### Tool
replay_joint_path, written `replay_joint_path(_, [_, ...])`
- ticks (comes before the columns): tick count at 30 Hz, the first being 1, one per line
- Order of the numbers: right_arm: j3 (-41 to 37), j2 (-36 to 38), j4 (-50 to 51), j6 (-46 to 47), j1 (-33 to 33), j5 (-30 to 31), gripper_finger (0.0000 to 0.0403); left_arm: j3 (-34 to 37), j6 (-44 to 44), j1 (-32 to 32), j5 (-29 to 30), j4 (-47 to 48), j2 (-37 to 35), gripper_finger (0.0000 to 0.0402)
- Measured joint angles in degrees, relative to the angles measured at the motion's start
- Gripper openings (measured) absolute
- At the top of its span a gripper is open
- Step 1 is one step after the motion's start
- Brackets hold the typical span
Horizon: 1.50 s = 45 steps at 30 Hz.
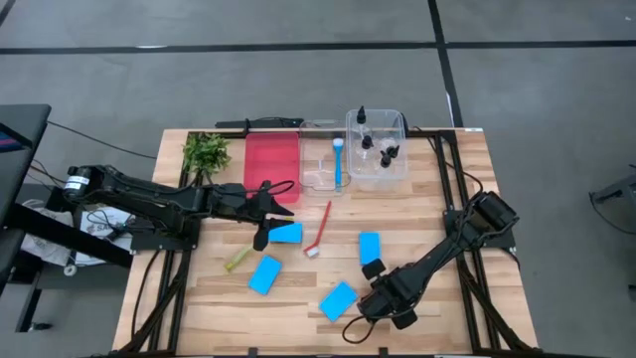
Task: Pick & Place Kitchen Sink Supplies
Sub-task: Put the bottom orange dish brush into the left transparent bin
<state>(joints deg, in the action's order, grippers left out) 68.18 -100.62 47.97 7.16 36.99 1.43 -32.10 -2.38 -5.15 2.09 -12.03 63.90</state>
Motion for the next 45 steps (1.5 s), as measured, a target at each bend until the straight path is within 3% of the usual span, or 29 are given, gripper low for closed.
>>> replay_joint_path(9, [0.00,0.00,-0.02,6.05,0.00,-0.01,0.0103,0.00,0.01,0.00,-0.02,-0.02,0.00,0.0103])
replay_joint_path(19, [0.00,0.00,-0.02,4.73,-0.75,0.04,0.0101,0.00,0.01,0.00,-0.01,-0.02,0.00,0.0103])
replay_joint_path(23, [0.00,0.00,-0.02,4.52,-1.01,0.04,0.0084,0.00,0.01,0.00,0.00,-0.02,0.00,0.0103])
replay_joint_path(31, [0.00,0.13,0.01,4.42,-1.55,0.02,0.0013,0.00,0.01,-0.01,-0.02,-0.02,0.00,0.0103])
replay_joint_path(39, [0.00,0.13,0.04,4.31,-1.90,-0.07,0.0038,0.00,0.00,0.00,0.00,-0.02,0.02,0.0103])
replay_joint_path(45, [0.00,0.28,2.89,4.31,-1.92,-0.11,0.0009,0.00,0.00,0.00,0.00,-0.02,0.02,0.0103])
